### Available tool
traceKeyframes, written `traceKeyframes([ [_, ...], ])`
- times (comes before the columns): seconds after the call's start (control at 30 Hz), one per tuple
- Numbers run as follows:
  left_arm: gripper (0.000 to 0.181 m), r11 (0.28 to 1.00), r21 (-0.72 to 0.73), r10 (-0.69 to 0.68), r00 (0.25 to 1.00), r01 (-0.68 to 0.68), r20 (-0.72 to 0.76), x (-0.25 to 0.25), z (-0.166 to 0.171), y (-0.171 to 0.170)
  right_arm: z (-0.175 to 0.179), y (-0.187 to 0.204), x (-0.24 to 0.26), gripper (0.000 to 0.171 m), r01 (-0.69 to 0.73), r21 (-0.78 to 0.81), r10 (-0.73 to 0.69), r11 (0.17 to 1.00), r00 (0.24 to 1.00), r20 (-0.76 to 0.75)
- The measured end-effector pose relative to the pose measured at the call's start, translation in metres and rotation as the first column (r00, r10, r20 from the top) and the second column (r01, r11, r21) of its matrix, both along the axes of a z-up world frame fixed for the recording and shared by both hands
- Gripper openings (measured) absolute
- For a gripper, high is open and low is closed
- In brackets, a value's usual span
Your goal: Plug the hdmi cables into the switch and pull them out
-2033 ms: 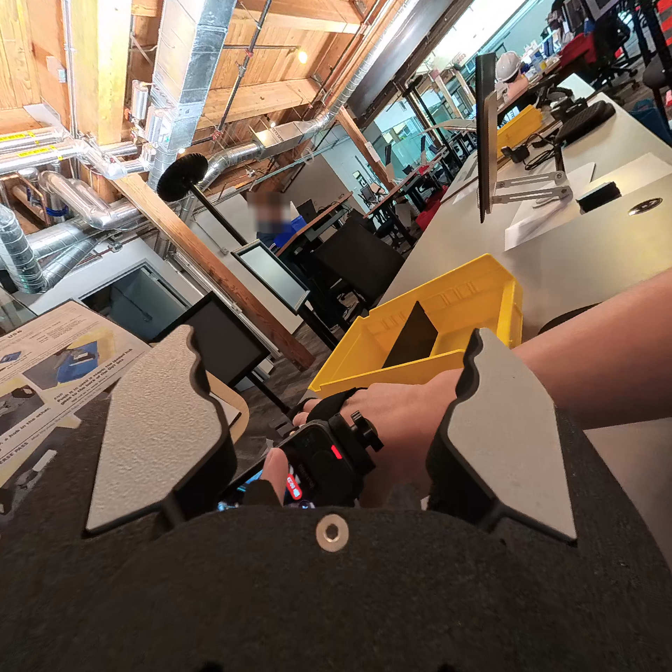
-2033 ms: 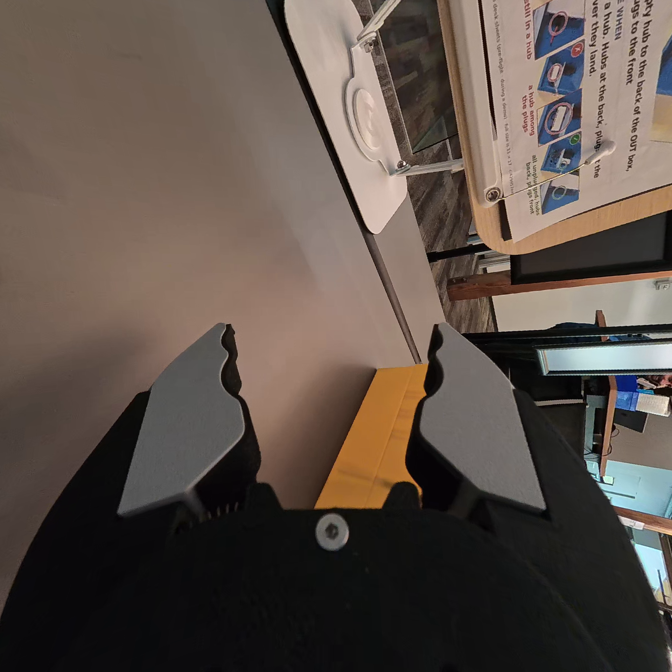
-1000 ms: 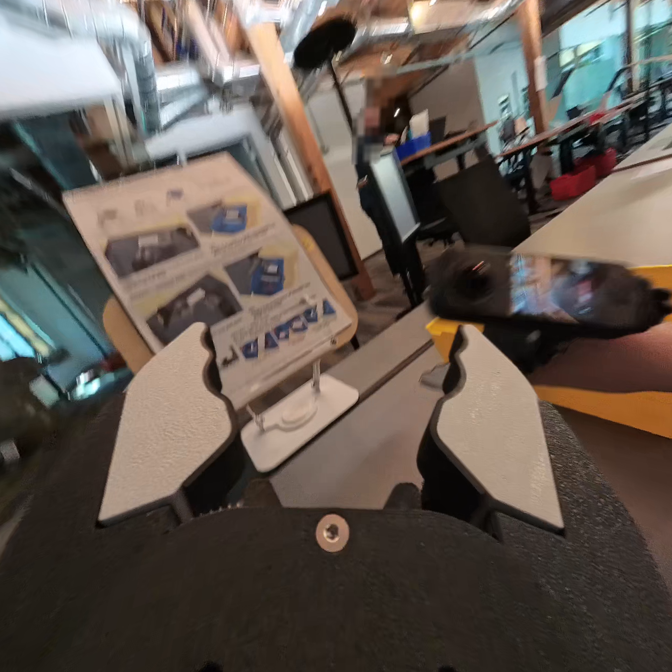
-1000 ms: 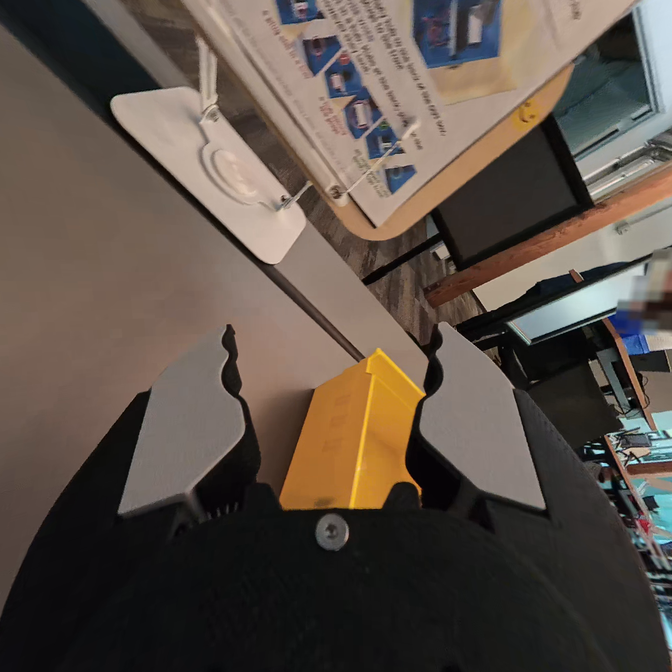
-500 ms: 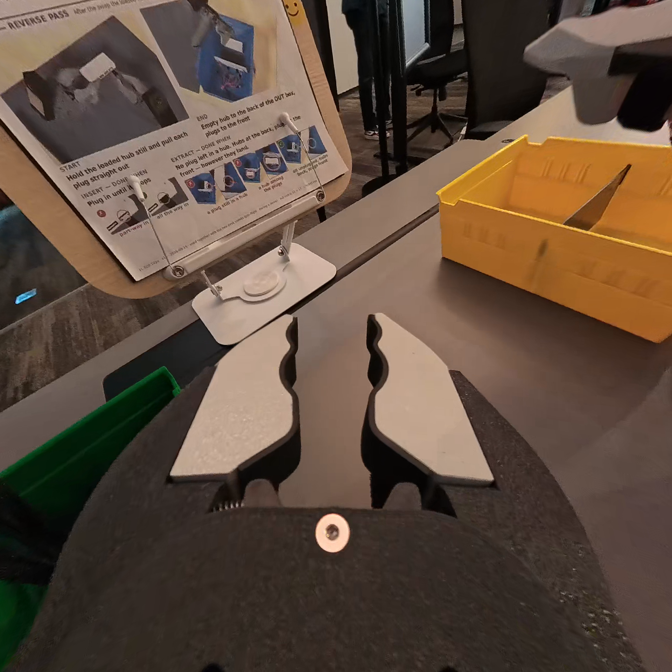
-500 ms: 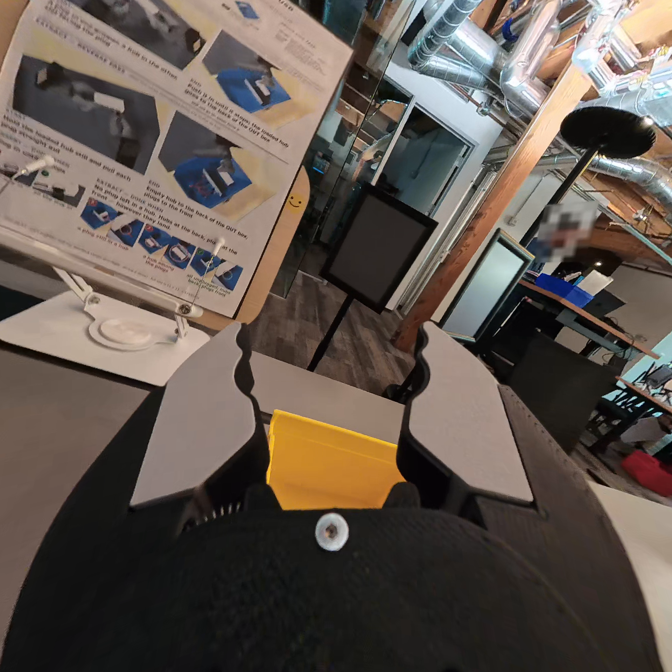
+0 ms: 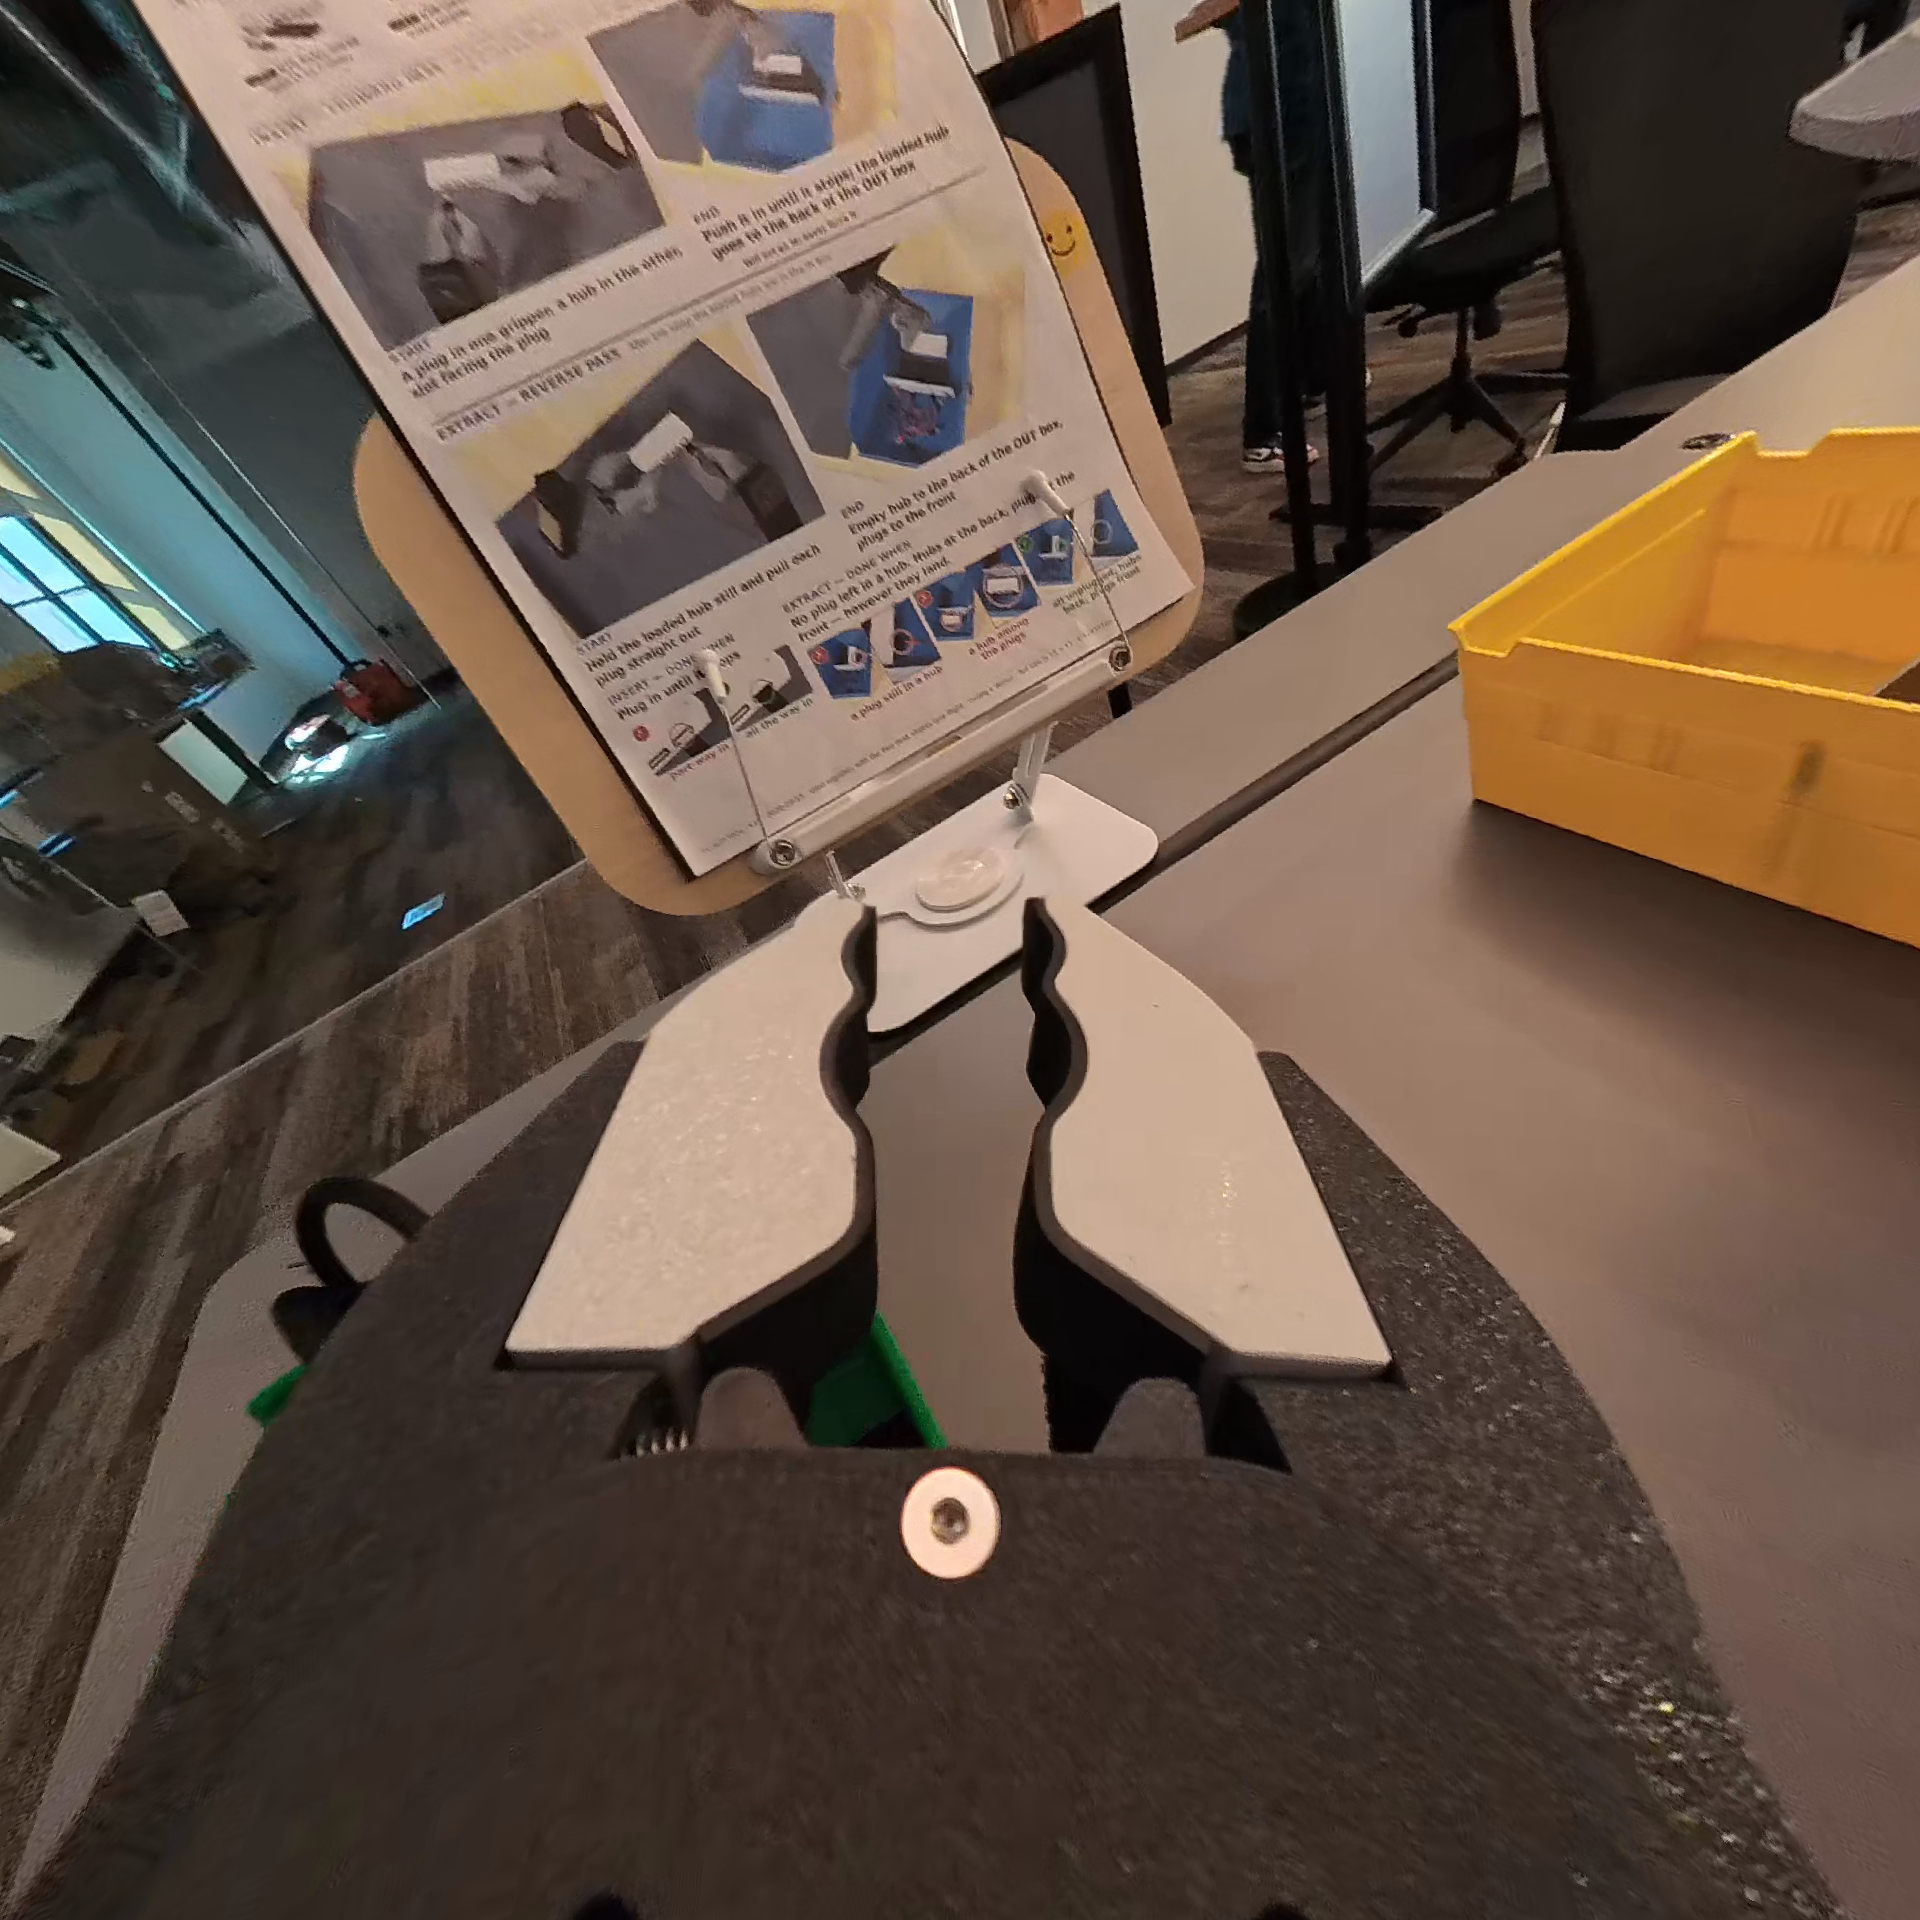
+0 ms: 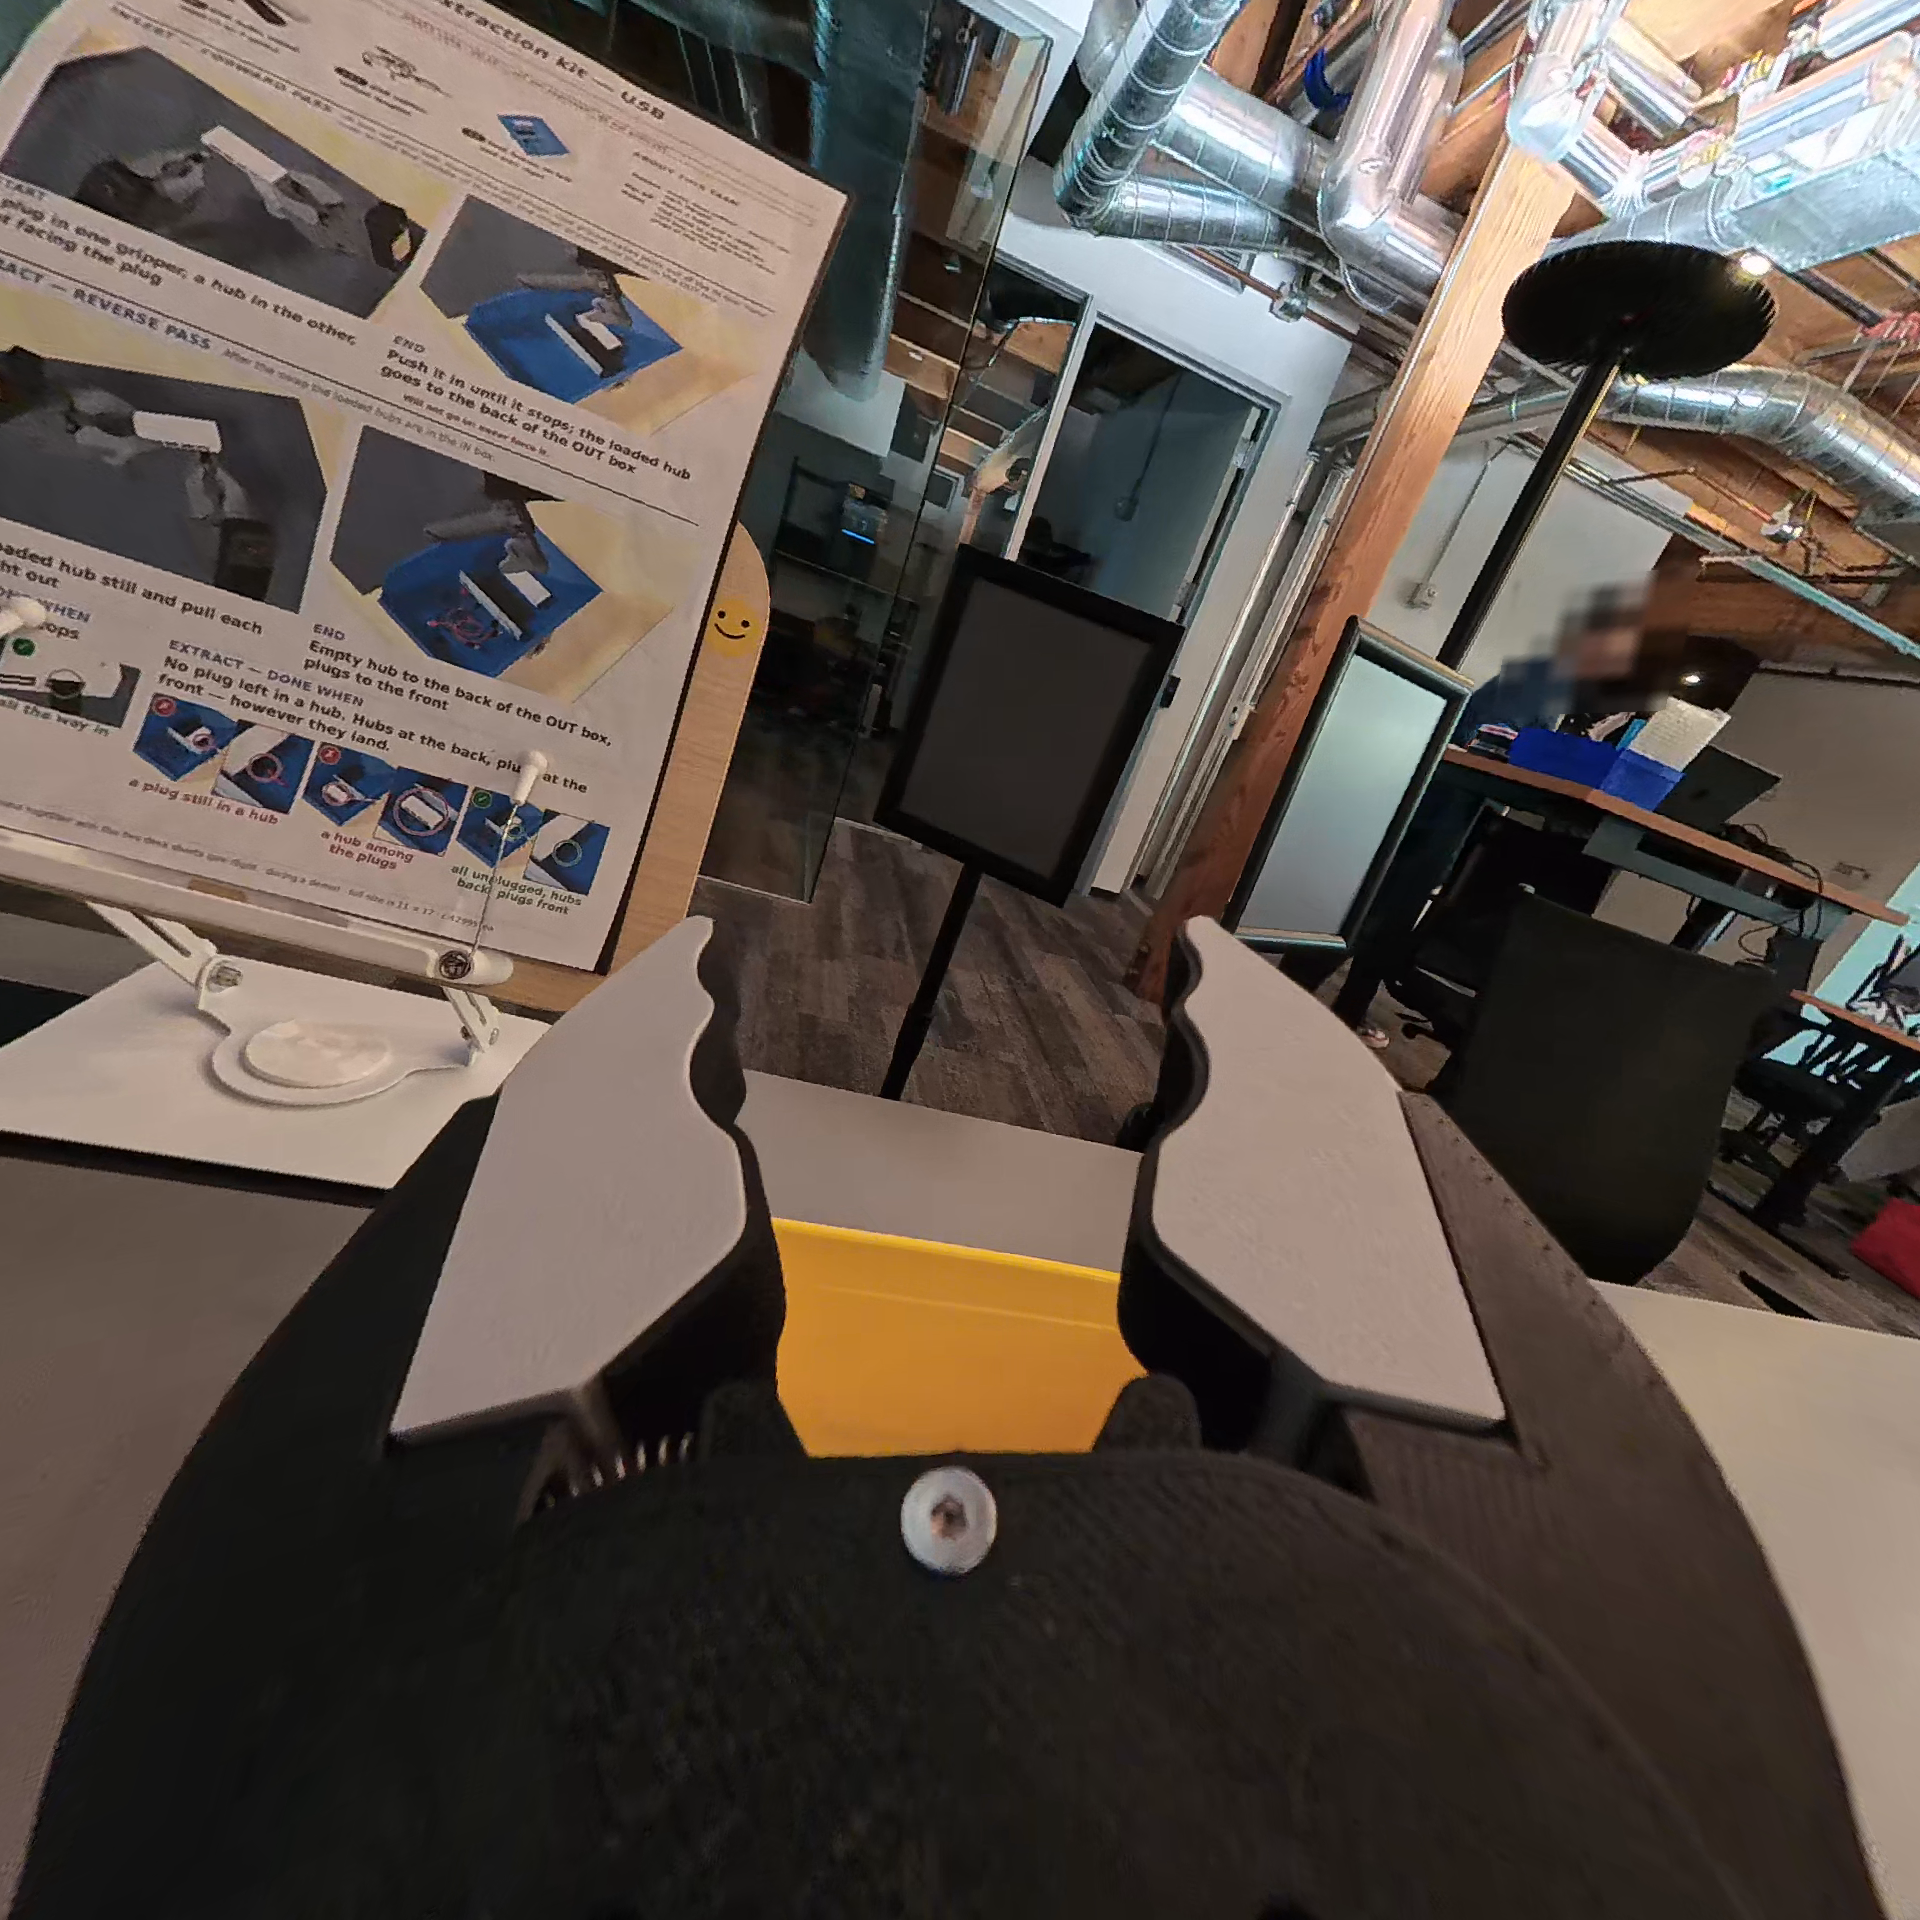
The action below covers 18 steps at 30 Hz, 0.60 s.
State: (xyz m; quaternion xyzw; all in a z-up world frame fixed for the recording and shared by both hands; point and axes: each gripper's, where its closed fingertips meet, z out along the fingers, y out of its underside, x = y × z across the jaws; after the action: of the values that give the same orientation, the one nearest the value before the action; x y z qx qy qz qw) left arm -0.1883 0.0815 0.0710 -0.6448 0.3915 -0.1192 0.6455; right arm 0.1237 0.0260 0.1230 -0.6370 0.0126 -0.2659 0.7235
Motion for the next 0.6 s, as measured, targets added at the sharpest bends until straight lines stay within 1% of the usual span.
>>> traceKeyframes([
  [0.1,0.025,1.0,0.01,0.013,1.0,-0.013,0.004,-0.007,0.007,0.0,-0.001,0.0,0.002,0.078,0.003,0.0,-0.003,1.0,1.0,-0.001],
  [0.23,0.014,0.999,0.031,0.012,1.0,-0.011,-0.019,-0.014,0.012,-0.002,-0.001,0.001,0.001,0.074,-0.005,0.005,0.005,1.0,1.0,0.005],
  [0.3,0.008,1.0,0.029,-0.003,1.0,0.003,-0.025,-0.015,0.013,-0.005,-0.002,0.002,-0.001,0.073,-0.026,0.007,0.026,1.0,1.0,0.014],
  [0.43,0.002,1.0,0.02,-0.019,0.999,0.02,-0.029,-0.016,0.014,-0.008,-0.004,0.004,-0.009,0.068,-0.091,0.001,0.09,0.996,0.996,0.023],
  [0.6,0.005,0.995,0.061,0.077,0.995,-0.074,-0.056,-0.022,0.013,0.001,-0.01,0.008,-0.014,0.057,-0.146,-0.024,0.147,0.989,0.989,0.019],
])
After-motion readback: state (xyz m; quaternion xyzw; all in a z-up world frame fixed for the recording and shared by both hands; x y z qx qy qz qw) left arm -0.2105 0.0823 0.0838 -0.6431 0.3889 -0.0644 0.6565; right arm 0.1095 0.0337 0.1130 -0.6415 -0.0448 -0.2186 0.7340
